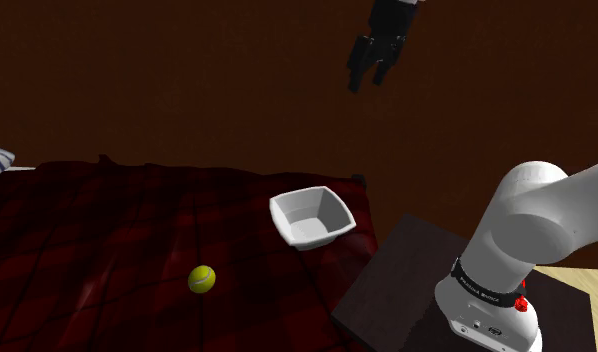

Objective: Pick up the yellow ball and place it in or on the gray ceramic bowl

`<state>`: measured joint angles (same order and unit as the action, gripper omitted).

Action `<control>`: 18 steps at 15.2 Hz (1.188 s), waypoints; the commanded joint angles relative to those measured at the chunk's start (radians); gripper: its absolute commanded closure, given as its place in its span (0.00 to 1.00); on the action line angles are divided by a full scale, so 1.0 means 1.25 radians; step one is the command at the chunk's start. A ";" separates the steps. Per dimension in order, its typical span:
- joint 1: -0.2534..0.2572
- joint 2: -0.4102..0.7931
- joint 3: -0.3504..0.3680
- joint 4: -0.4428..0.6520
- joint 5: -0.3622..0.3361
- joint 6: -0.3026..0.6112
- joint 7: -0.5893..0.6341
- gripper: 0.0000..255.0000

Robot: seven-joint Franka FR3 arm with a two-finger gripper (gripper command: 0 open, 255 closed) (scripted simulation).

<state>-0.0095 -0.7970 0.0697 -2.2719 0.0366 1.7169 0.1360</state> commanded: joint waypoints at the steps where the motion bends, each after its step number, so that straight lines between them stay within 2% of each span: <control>1: 0.000 0.000 0.000 0.000 0.000 0.000 0.000 0.00; 10: 0.007 0.183 0.135 0.011 0.024 0.107 0.146 0.00; 18: 0.004 0.397 0.246 0.082 -0.003 0.183 0.290 0.00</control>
<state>-0.0033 -0.3410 0.3588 -2.1871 0.0408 1.9345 0.4706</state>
